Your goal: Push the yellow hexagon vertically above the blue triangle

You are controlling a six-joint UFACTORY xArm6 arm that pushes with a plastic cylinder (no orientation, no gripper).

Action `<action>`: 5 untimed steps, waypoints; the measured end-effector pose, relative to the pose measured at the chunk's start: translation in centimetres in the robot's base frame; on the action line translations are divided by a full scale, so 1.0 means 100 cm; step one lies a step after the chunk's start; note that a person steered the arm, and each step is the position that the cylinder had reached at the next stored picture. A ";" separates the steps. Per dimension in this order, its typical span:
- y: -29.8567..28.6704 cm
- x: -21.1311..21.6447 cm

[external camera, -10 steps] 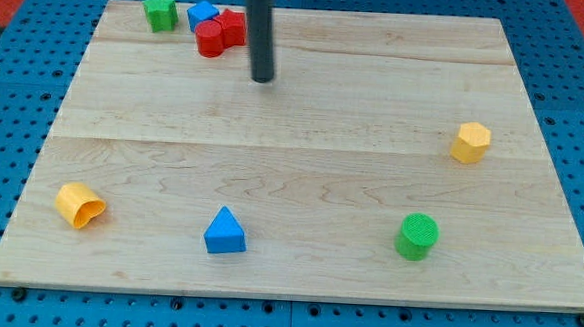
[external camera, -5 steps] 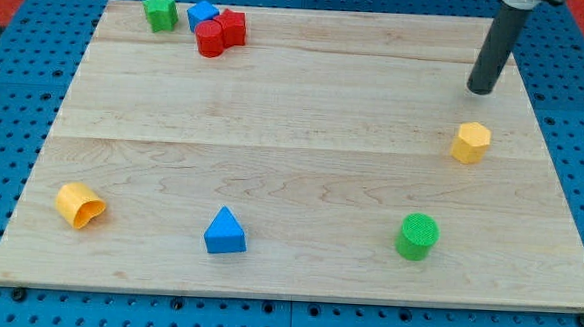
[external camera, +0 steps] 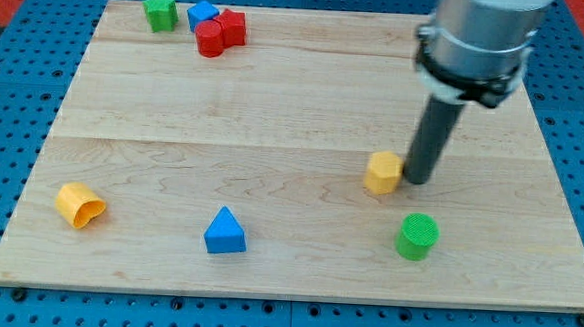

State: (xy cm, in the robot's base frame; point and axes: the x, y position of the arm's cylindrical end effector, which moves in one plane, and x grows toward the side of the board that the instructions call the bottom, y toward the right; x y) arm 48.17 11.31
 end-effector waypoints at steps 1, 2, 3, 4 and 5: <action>-0.031 -0.008; 0.001 -0.009; -0.116 0.038; -0.158 0.032; -0.128 0.016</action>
